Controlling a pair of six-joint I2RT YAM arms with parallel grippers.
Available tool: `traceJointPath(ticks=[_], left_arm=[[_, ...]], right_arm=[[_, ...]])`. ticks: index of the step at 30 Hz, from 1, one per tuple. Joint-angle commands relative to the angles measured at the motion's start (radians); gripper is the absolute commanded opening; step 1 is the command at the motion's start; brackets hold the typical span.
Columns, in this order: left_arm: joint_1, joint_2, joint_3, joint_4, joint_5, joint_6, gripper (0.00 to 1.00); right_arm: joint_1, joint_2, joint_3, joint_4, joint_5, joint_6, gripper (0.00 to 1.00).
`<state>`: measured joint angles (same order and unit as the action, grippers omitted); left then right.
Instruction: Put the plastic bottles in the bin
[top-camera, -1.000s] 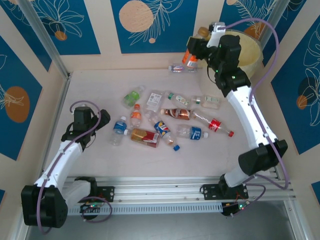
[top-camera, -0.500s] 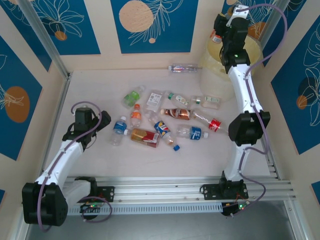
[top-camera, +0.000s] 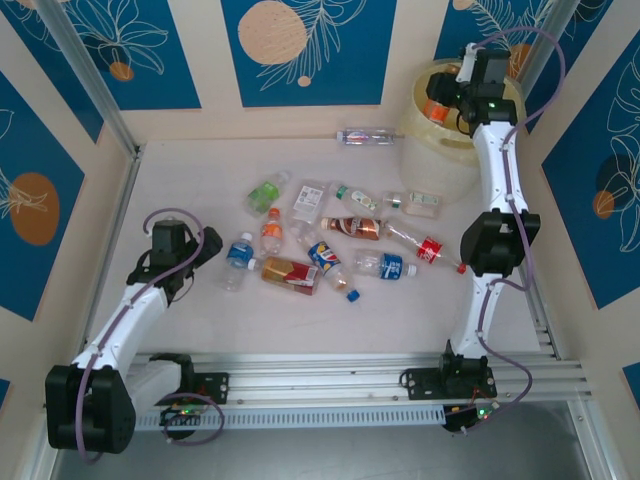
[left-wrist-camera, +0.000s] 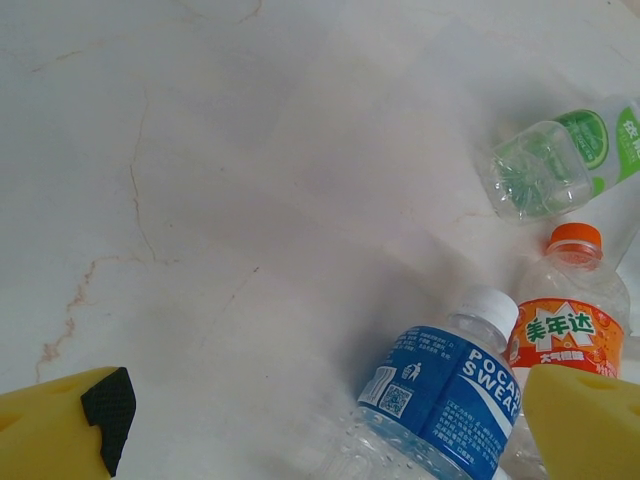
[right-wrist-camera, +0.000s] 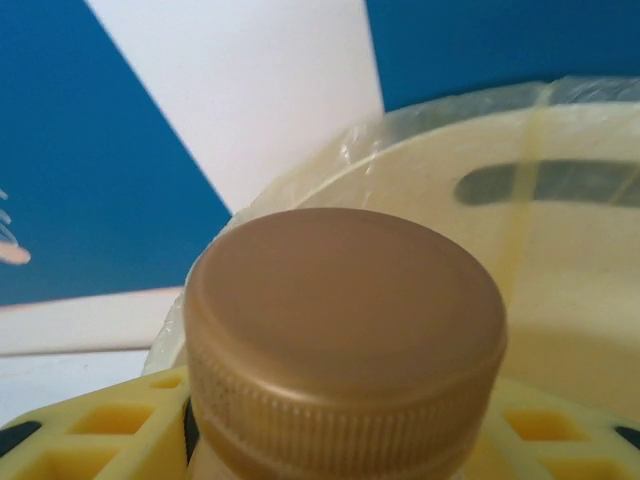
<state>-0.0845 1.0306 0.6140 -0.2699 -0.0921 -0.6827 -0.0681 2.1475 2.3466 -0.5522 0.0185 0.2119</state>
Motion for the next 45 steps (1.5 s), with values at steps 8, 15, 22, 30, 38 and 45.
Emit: traceJointPath(ticks=[8,15,22,30,38,45], left_arm=[[0.006,0.008,0.001,0.026,0.061,-0.013,1.0],[0.005,0.034,0.007,0.031,0.074,-0.025,1.0],[0.005,0.045,0.017,0.009,0.068,-0.028,1.0],[0.006,0.088,0.047,-0.038,0.058,-0.032,1.0],[0.005,0.125,0.055,-0.054,0.044,-0.052,1.0],[-0.003,0.138,0.096,-0.102,0.1,0.006,1.0]], right_arm=[[0.002,-0.119,-0.198,-0.133,-0.203,-0.037,0.08],[-0.008,-0.152,-0.291,-0.118,-0.217,-0.017,0.21],[-0.012,-0.14,-0.267,-0.12,-0.168,0.029,0.51],[-0.015,-0.192,-0.262,-0.103,-0.126,0.052,0.71],[-0.015,-0.297,-0.327,-0.058,-0.114,0.057,0.86],[-0.015,-0.465,-0.473,0.026,-0.068,0.1,1.0]])
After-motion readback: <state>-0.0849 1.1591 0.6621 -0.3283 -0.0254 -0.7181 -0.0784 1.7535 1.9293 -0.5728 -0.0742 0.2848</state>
